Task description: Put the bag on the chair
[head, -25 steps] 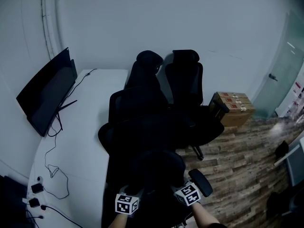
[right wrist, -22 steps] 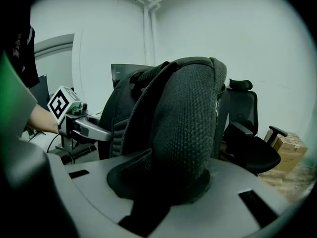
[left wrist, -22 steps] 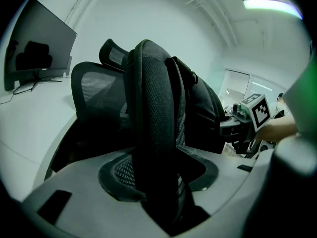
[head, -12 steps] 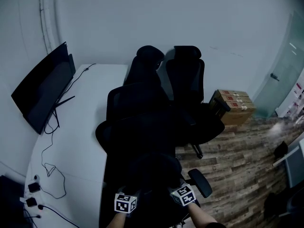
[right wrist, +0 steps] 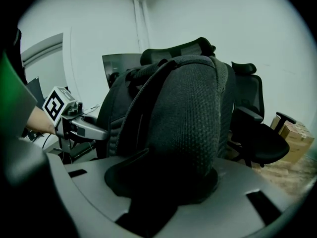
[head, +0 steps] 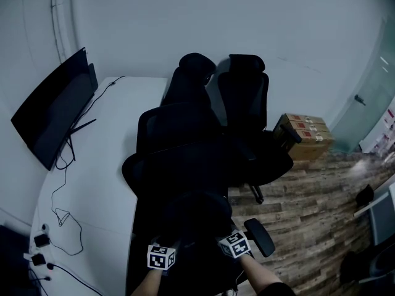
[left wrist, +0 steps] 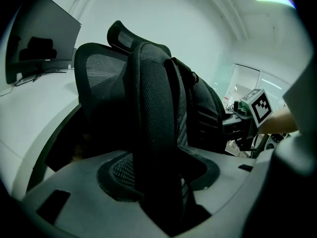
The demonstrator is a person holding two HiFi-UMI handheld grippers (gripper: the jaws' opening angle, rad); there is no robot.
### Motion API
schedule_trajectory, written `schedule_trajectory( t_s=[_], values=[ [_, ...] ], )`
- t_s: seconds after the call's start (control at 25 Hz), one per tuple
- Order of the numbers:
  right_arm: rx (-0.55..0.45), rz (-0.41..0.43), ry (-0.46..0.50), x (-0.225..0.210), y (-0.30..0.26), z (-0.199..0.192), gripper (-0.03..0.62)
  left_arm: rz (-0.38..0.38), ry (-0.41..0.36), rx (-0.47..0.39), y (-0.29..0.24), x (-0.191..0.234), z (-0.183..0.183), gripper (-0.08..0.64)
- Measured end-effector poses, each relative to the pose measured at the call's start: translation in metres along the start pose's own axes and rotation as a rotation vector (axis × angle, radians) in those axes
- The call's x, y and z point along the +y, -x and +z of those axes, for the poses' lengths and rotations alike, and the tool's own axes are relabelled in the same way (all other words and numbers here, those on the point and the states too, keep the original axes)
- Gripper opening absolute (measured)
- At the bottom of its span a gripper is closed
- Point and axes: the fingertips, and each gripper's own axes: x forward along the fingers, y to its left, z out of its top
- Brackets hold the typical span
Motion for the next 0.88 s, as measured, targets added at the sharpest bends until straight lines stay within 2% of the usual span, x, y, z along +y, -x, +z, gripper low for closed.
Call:
schedule_trajectory(
  t_s=[0.32, 0.44, 0.72, 0.88],
  values=[
    [0.044, -0.016, -0.046, -0.023, -0.021, -0.008, 0.175, 0.028, 0.004, 0.005, -0.022, 0.012, 0.003, 0.245],
    [0.049, 0.000, -0.082, -0.035, -0.031, -0.008, 0.187, 0.035, 0.006, 0.017, -0.032, 0.016, 0.006, 0.252],
    [0.131, 0.033, -0.147, -0.048, -0.047, -0.011, 0.215, 0.049, 0.028, 0.037, -0.046, 0.030, 0.007, 0.275],
    [0.163, 0.006, -0.174, -0.058, -0.053, -0.016, 0.229, 0.040, 0.031, 0.049, -0.053, 0.032, 0.008, 0.284]
  ],
)
